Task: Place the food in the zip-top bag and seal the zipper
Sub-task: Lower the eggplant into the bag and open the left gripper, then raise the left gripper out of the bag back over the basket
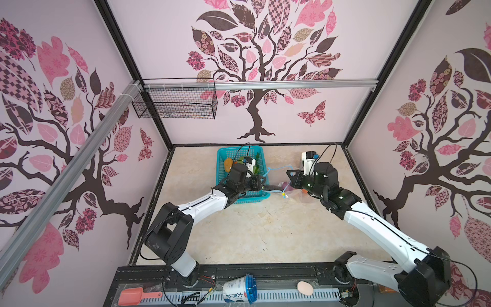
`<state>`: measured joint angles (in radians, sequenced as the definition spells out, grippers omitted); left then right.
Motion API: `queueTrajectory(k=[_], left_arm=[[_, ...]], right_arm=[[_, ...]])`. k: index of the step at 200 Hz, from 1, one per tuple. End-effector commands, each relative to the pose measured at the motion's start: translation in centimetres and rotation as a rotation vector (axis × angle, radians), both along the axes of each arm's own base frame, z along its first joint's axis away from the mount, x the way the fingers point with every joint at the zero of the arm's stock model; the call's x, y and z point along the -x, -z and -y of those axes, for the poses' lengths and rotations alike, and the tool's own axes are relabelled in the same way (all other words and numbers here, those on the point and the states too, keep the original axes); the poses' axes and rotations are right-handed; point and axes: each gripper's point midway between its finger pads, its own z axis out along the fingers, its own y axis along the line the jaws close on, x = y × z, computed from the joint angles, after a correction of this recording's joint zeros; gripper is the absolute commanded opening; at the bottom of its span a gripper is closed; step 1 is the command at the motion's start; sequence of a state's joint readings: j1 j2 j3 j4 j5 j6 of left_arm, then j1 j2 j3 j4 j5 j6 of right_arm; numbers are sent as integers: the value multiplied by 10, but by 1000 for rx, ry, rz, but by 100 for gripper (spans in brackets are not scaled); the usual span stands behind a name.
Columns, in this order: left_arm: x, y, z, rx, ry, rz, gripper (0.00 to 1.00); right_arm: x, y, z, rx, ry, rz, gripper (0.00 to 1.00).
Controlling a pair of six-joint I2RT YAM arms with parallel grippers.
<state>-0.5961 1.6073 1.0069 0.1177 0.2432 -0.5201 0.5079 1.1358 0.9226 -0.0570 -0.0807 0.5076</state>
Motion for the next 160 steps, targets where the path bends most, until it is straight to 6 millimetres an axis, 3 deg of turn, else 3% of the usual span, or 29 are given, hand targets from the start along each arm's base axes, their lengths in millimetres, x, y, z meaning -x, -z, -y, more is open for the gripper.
queueTrajectory(k=[1,48,80,116,141,160], left_arm=[[-3,-35,14,68,56,60,33],[9,-62,24,131,132,60,20],[14,-72,24,135,148,58,0],[15,-78,18,112,126,53,0],[19,-100,14,132,116,62,0],[27,-128,14,169,133,70,0]], right_arm=[[4,-8,2,2,-13,29,0],[7,-3,3,38,-32,23,0],[9,-1,3,45,-38,17,0],[11,-9,5,43,-37,33,0],[15,-23,6,43,-44,55,0],[22,-39,7,47,-63,76,0]])
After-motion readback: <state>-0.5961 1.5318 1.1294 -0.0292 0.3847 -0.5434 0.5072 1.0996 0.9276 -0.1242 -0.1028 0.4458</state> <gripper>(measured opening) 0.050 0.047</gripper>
